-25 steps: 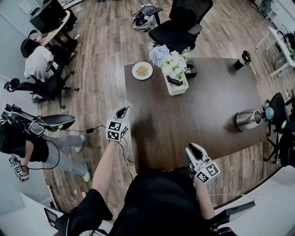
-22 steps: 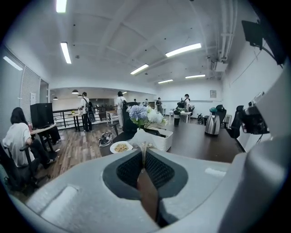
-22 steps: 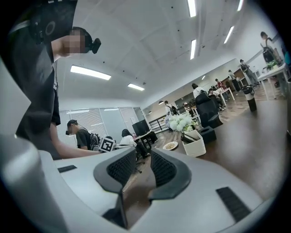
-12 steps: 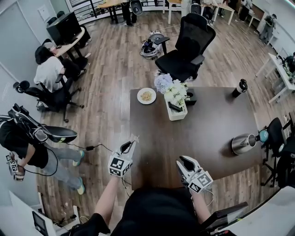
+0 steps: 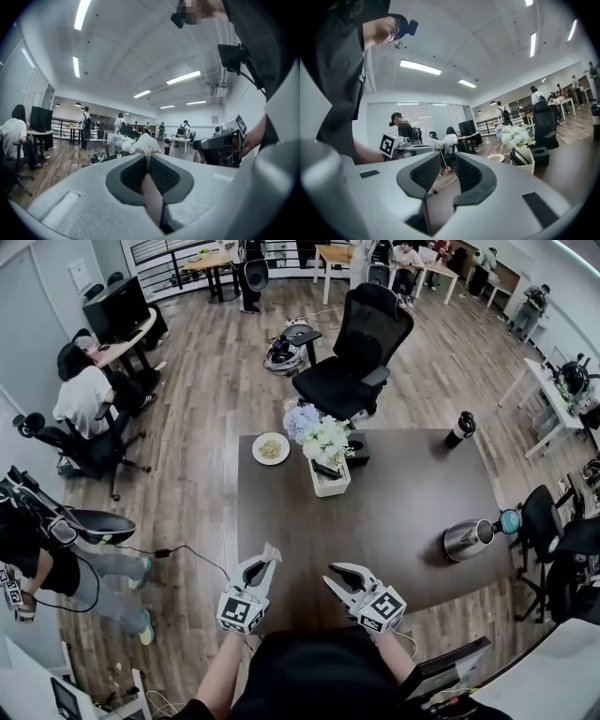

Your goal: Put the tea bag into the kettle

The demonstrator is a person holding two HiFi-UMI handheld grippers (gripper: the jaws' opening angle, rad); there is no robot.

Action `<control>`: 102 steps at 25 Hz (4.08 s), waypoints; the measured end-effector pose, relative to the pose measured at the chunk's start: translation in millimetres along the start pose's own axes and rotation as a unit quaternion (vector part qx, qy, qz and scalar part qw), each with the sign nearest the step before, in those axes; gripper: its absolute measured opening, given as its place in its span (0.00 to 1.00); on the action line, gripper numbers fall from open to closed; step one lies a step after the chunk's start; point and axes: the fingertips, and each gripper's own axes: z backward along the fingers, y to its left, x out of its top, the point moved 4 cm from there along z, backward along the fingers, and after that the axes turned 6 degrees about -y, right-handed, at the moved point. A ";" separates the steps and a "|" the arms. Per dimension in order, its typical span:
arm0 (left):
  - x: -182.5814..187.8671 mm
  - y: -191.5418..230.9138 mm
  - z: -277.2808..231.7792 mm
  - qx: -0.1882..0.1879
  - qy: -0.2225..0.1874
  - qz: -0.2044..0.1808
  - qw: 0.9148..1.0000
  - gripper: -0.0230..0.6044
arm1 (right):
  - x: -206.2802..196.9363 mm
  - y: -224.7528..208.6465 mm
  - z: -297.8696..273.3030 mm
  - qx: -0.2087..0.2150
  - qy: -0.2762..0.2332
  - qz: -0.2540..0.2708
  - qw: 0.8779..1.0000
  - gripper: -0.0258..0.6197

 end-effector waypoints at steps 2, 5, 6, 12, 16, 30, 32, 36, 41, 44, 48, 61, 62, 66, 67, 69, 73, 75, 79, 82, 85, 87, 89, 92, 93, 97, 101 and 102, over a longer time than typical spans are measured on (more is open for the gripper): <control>-2.3 -18.9 -9.6 -0.010 0.000 0.003 1.000 0.07 | 0.1 -1.8 7.0 -0.002 0.002 -0.001 1.000 0.20; 0.0 -45.7 -25.1 -0.034 -0.001 0.007 0.999 0.07 | 2.1 -6.9 19.5 -0.009 -0.001 -0.002 1.000 0.20; 1.4 -53.7 -30.2 -0.043 -0.001 0.009 0.999 0.07 | 3.9 -9.3 23.6 -0.013 -0.003 -0.003 1.000 0.20; 7.9 -86.9 -60.1 -0.097 0.009 -0.003 0.995 0.07 | 10.0 -27.6 51.3 -0.043 -0.015 -0.006 0.999 0.20; 10.1 -112.6 -81.5 -0.126 0.019 -0.007 0.992 0.07 | 10.9 -41.2 84.1 -0.077 -0.024 -0.014 0.997 0.20; 1.0 -233.2 -174.3 -0.264 0.051 -0.033 0.963 0.07 | 5.2 -91.4 219.8 -0.226 -0.063 -0.040 0.971 0.20; 0.9 -254.4 -189.4 -0.288 0.056 -0.038 0.955 0.07 | 2.1 -95.9 242.5 -0.252 -0.067 -0.046 0.964 0.20; -9.6 -300.8 -216.7 -0.340 0.059 -0.047 0.937 0.07 | -3.6 -104.3 291.3 -0.299 -0.073 -0.054 0.950 0.20; -19.0 -359.5 -246.5 -0.386 0.067 -0.044 0.919 0.07 | -15.4 -113.8 358.0 -0.362 -0.088 -0.069 0.925 0.20; -23.8 -389.2 -259.6 -0.402 0.068 -0.046 0.912 0.07 | -17.9 -121.0 393.4 -0.388 -0.095 -0.068 0.914 0.20; -31.0 -423.3 -273.7 -0.419 0.070 -0.053 0.904 0.07 | -19.9 -133.8 433.9 -0.410 -0.098 -0.059 0.905 0.19; -50.0 -479.7 -319.0 -0.409 0.082 -0.088 0.905 0.07 | -30.3 -170.1 520.3 -0.440 -0.108 -0.067 0.889 0.19; -49.4 -481.3 -323.4 -0.407 0.082 -0.090 0.905 0.07 | -30.9 -171.8 523.4 -0.441 -0.110 -0.070 0.888 0.19; -40.6 -488.4 -347.9 -0.399 0.075 -0.090 0.909 0.07 | -33.7 -179.3 533.7 -0.445 -0.119 -0.078 0.884 0.19; -37.0 -490.7 -355.8 -0.397 0.072 -0.090 0.911 0.07 | -34.5 -181.6 536.0 -0.445 -0.120 -0.079 0.884 0.19; -28.2 -496.3 -372.2 -0.393 0.063 -0.092 0.913 0.07 | -36.7 -185.5 540.2 -0.446 -0.121 -0.084 0.883 0.19; -8.4 -506.3 -402.2 -0.392 0.039 -0.092 0.914 0.07 | -38.6 -189.4 546.8 -0.451 -0.128 -0.091 0.879 0.18; -2.2 -511.5 -417.1 -0.391 0.031 -0.084 0.916 0.07 | -39.6 -192.5 551.6 -0.454 -0.129 -0.091 0.877 0.18; -1.0 -522.5 -441.1 -0.388 0.030 -0.080 0.918 0.07 | -39.4 -198.6 563.7 -0.465 -0.135 -0.088 0.871 0.18; -13.4 -526.7 -451.4 -0.387 0.047 -0.083 0.917 0.07 | -41.4 -199.7 570.3 -0.475 -0.141 -0.091 0.864 0.18; -28.8 -526.9 -457.5 -0.386 0.066 -0.085 0.916 0.07 | -43.9 -200.3 572.3 -0.481 -0.144 -0.093 0.860 0.18; -38.6 -526.7 -459.5 -0.385 0.080 -0.086 0.915 0.07 | -44.8 -200.8 573.8 -0.484 -0.147 -0.093 0.858 0.18; -48.9 -526.0 -462.9 -0.384 0.095 -0.088 0.914 0.07 | -45.0 -203.9 576.6 -0.486 -0.149 -0.091 0.856 0.18; -62.2 -521.6 -466.9 -0.377 0.121 -0.094 0.914 0.07 | -44.0 -207.5 577.6 -0.488 -0.152 -0.090 0.855 0.18; -65.0 -520.3 -467.7 -0.374 0.129 -0.097 0.913 0.07 | -43.8 -207.4 577.2 -0.488 -0.153 -0.091 0.855 0.18; -75.3 -521.8 -472.3 -0.374 0.156 -0.102 0.908 0.07 | -46.4 -206.6 578.9 -0.491 -0.152 -0.096 0.852 0.18; -85.4 -523.9 -477.3 -0.373 0.182 -0.112 0.903 0.07 | -48.2 -209.4 579.2 -0.490 -0.152 -0.097 0.853 0.18; -87.9 -524.1 -478.3 -0.375 0.191 -0.113 0.900 0.07 | -47.7 -210.5 578.4 -0.490 -0.152 -0.097 0.853 0.18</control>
